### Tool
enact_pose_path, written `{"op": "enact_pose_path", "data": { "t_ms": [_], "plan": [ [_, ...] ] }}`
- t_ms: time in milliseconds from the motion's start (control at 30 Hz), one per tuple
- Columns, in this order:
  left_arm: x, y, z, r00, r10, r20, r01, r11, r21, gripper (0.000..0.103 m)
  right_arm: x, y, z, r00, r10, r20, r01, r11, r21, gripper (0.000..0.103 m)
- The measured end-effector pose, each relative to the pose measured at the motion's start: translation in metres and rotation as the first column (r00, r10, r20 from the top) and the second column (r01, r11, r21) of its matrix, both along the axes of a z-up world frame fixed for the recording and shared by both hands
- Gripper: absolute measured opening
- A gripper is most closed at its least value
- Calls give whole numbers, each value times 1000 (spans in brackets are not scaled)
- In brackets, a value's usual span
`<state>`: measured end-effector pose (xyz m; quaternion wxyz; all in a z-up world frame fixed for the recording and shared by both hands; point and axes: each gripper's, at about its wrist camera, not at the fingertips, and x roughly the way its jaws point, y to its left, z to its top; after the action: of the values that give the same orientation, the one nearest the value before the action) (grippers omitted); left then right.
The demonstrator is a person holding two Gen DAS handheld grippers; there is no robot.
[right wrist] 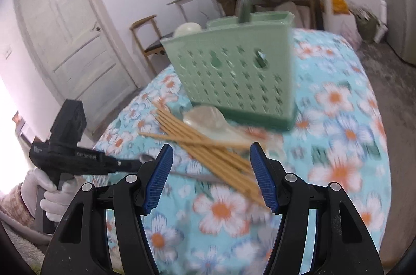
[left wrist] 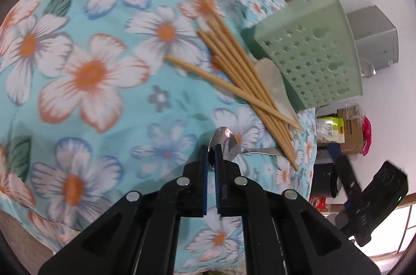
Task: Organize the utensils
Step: 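Grasp the white ceramic spoon with the right tool while the left tool holds the metal spoon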
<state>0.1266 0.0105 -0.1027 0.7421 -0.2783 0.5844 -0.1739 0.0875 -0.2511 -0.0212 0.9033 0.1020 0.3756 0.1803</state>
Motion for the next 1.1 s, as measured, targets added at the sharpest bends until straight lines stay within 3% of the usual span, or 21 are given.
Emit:
{"op": "enact_pose_path", "data": {
  "t_ms": [200, 433, 600, 767, 933, 1100],
  "plan": [
    [0, 1, 0, 999, -22, 32, 21, 1000, 16, 5, 59, 18, -21, 994, 80, -78, -84, 995, -58, 43],
    [1, 3, -1, 998, -41, 43, 40, 999, 11, 5, 94, 25, -50, 979, 92, -182, -109, 990, -87, 43],
    [4, 4, -3, 997, -50, 51, 50, 999, -2, 5, 97, 15, -61, 959, 82, -272, -86, 996, -5, 43],
    [6, 7, -4, 997, -50, 52, 51, 999, -10, 5, 86, 13, -57, 932, 140, -336, -123, 990, 71, 43],
    [6, 8, -5, 997, -51, 55, 51, 999, -11, 5, 85, 18, -52, 933, 148, -328, -138, 989, 54, 43],
    [7, 7, -5, 997, -50, 54, 51, 999, -10, 5, 106, 14, -58, 938, 120, -324, -91, 990, 103, 37]
  ]
}}
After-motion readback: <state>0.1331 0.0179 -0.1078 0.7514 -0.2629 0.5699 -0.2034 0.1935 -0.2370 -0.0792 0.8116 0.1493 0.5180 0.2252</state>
